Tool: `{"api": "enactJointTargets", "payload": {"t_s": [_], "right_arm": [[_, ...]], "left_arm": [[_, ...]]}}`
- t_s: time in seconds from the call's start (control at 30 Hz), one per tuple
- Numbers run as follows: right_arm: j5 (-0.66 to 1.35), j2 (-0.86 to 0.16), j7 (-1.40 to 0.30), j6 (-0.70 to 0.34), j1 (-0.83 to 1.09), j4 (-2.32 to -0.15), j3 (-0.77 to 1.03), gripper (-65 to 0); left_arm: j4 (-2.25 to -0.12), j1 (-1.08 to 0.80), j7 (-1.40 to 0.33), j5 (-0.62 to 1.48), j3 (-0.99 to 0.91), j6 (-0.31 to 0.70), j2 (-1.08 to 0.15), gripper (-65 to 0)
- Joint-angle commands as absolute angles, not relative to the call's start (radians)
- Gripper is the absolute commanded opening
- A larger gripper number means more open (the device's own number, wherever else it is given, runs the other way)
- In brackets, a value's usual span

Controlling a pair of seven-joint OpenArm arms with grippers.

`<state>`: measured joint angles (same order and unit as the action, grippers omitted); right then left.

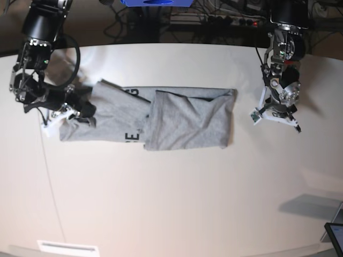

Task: Fold the T-shirt properly
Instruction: 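Release the bundle ends and reposition both grippers at its sides, then grasp both ends of the bundle and push them toward each other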

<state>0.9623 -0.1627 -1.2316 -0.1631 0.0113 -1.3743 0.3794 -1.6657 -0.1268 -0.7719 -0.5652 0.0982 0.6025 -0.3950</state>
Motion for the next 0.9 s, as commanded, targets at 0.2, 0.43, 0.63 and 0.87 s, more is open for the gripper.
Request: {"api": "enactJointTargets", "payload": {"t_s": [0.2, 0.43, 0.63, 0.87], "right_arm": [[0.92, -0.177, -1.234, -0.151, 0.007, -1.434, 0.381, -65.0], [0.92, -0.197, -1.234, -0.151, 0.008, -1.44, 0.383, -65.0], [0.92, -0.199, -1.234, -0.151, 0.01, -1.44, 0.384, -65.0], [0.92, -0.196, -1.236, -0.15, 0.012, -1.471, 0.38, -65.0]], "left_arm": [[-1.629, -0.113, -0.773, -0.536, 0.101, 0.591, -0.383, -65.0], [-1.635, -0.113, -0.776, -0.232, 0.053, 0.698, -0.378, -65.0], [-1.632, -0.116, -0.777, 0.105, -0.007, 0.698, -0.384, -65.0], [-1.626, -0.124, -0.777, 0.136, 0.005, 0.698, -0.377, -65.0]]}}
